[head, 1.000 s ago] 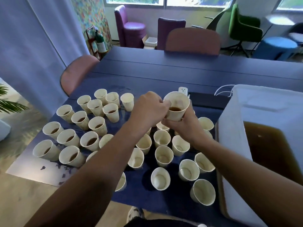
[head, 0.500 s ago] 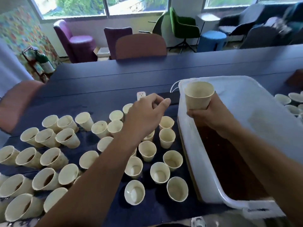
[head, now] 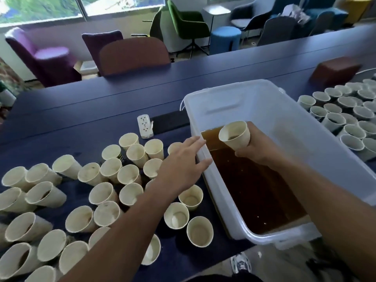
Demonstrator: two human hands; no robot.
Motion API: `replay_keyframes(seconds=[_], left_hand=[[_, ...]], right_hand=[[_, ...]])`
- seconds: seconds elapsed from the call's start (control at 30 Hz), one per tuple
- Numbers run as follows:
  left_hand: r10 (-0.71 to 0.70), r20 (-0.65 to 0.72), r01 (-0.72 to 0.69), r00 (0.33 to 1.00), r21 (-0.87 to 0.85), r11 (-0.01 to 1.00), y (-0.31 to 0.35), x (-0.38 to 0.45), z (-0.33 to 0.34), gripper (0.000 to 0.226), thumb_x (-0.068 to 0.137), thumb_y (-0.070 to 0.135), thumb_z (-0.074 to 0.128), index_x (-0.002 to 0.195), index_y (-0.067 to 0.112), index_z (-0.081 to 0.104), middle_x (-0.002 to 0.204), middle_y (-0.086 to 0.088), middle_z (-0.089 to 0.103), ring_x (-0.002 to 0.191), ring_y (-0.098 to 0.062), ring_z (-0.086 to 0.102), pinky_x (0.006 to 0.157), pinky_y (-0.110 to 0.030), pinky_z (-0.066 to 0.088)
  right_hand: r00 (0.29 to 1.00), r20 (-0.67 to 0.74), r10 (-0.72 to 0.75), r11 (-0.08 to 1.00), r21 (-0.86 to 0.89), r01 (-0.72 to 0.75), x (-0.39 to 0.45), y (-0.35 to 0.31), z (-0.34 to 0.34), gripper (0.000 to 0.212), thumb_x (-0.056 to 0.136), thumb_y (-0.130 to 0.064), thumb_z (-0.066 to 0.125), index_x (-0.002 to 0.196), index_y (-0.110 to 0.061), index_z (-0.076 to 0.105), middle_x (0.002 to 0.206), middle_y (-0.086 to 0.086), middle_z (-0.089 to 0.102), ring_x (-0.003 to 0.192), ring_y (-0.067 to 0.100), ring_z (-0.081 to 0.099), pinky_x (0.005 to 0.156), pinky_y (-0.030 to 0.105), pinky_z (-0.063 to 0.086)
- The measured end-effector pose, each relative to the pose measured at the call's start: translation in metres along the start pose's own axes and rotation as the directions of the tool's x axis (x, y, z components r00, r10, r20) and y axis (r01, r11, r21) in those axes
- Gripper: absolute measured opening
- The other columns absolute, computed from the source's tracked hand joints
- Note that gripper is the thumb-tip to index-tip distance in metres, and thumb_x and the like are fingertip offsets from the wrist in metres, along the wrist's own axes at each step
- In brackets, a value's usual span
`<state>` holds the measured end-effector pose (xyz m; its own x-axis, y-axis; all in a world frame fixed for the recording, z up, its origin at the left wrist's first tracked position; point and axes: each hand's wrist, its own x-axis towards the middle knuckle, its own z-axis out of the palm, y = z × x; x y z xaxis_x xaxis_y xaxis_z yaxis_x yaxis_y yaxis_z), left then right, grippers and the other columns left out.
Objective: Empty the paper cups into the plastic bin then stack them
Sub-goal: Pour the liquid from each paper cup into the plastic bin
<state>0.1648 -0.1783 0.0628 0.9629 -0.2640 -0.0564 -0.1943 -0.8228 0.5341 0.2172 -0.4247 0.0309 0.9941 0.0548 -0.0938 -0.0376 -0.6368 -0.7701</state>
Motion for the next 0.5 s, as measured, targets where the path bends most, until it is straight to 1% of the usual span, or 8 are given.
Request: replay_keyframes(seconds=[0.03, 0.13, 0.17, 0.27, 0.3, 0.37, 0.43, 0.5], left_hand=[[-0.002, 0.0, 0.002, 1.0, 0.004, 1.0, -0.0007, 0.0004, 0.0003, 0.059, 0.099, 0.053, 0.055, 0.153, 0.038, 0.038, 0.162, 0.021, 0.028, 0.146, -0.01, 0.034, 0.109, -0.038, 0.04], [-0.009, 0.015, 0.009, 1.0, 0.014, 1.0, -0.0027, 0.0007, -0.001, 0.059, 0.098, 0.056, 0.055, 0.153, 0.041, 0.037, 0.162, 0.024, 0.026, 0.145, -0.01, 0.036, 0.104, -0.039, 0.044], [-0.01, 0.019, 0.01, 1.0, 0.023, 1.0, -0.0026, 0.0005, -0.0012, 0.059, 0.098, 0.056, 0.055, 0.153, 0.042, 0.037, 0.162, 0.024, 0.026, 0.144, -0.01, 0.036, 0.102, -0.039, 0.045], [-0.022, 0.029, 0.021, 0.999, 0.053, 0.998, -0.0015, 0.0016, -0.0006, 0.06, 0.098, 0.057, 0.054, 0.153, 0.043, 0.036, 0.163, 0.025, 0.024, 0.144, -0.011, 0.037, 0.101, -0.04, 0.046], [-0.025, 0.029, 0.024, 0.999, 0.056, 0.998, -0.0014, 0.0021, -0.0006, 0.06, 0.098, 0.057, 0.054, 0.153, 0.043, 0.036, 0.163, 0.025, 0.024, 0.145, -0.011, 0.037, 0.102, -0.041, 0.046], [-0.03, 0.027, 0.029, 0.999, 0.055, 0.998, -0.002, 0.0036, -0.0007, 0.061, 0.097, 0.058, 0.056, 0.153, 0.043, 0.037, 0.163, 0.024, 0.025, 0.145, -0.011, 0.037, 0.103, -0.042, 0.047], [-0.037, 0.027, 0.035, 0.999, 0.051, 0.998, -0.003, 0.0045, -0.0003, 0.061, 0.096, 0.059, 0.056, 0.152, 0.044, 0.037, 0.162, 0.025, 0.025, 0.144, -0.012, 0.038, 0.102, -0.044, 0.048], [-0.043, 0.035, 0.041, 0.998, 0.054, 0.998, -0.0038, 0.0045, 0.0002, 0.061, 0.096, 0.06, 0.055, 0.152, 0.046, 0.036, 0.162, 0.026, 0.024, 0.143, -0.014, 0.04, 0.102, -0.044, 0.049]], right_hand=[[1.0, -0.004, 0.005, 1.0, -0.005, -0.005, -0.0001, 0.0011, 0.0001, 0.073, 0.063, -0.012, 0.079, 0.126, -0.028, 0.047, 0.115, -0.004, 0.061, 0.105, 0.019, 0.061, 0.083, 0.042, 0.056], [1.0, -0.01, 0.016, 1.0, -0.024, -0.016, 0.0004, 0.0045, 0.0018, 0.072, 0.064, -0.008, 0.077, 0.126, -0.03, 0.048, 0.114, -0.003, 0.061, 0.104, 0.021, 0.062, 0.08, 0.04, 0.057], [1.0, -0.013, 0.029, 0.999, -0.045, -0.029, 0.0002, 0.0039, 0.0021, 0.073, 0.063, -0.01, 0.076, 0.125, -0.034, 0.047, 0.113, -0.005, 0.061, 0.104, 0.022, 0.062, 0.081, 0.041, 0.056], [0.998, -0.025, 0.057, 0.985, -0.159, -0.06, 0.0022, 0.0031, 0.0028, 0.071, 0.054, -0.024, 0.069, 0.117, -0.045, 0.044, 0.107, -0.014, 0.061, 0.102, 0.023, 0.061, 0.09, 0.051, 0.052], [0.998, -0.022, 0.056, 0.978, -0.199, -0.059, 0.0032, 0.0036, 0.0032, 0.069, 0.054, -0.025, 0.069, 0.116, -0.044, 0.044, 0.105, -0.015, 0.06, 0.102, 0.024, 0.06, 0.092, 0.055, 0.049], [0.999, -0.011, 0.046, 0.964, -0.263, -0.047, 0.0049, 0.0033, 0.0036, 0.067, 0.06, -0.019, 0.074, 0.117, -0.038, 0.046, 0.104, -0.011, 0.059, 0.101, 0.027, 0.059, 0.093, 0.058, 0.046], [1.0, -0.015, 0.027, 0.946, -0.323, -0.03, 0.0072, 0.004, 0.004, 0.067, 0.064, -0.015, 0.078, 0.12, -0.034, 0.048, 0.108, -0.004, 0.06, 0.103, 0.031, 0.059, 0.093, 0.057, 0.047], [1.0, -0.022, 0.012, 0.917, -0.398, -0.02, 0.0082, 0.0033, 0.0047, 0.068, 0.066, -0.017, 0.079, 0.124, -0.033, 0.048, 0.113, -0.001, 0.061, 0.108, 0.032, 0.058, 0.094, 0.055, 0.046]])
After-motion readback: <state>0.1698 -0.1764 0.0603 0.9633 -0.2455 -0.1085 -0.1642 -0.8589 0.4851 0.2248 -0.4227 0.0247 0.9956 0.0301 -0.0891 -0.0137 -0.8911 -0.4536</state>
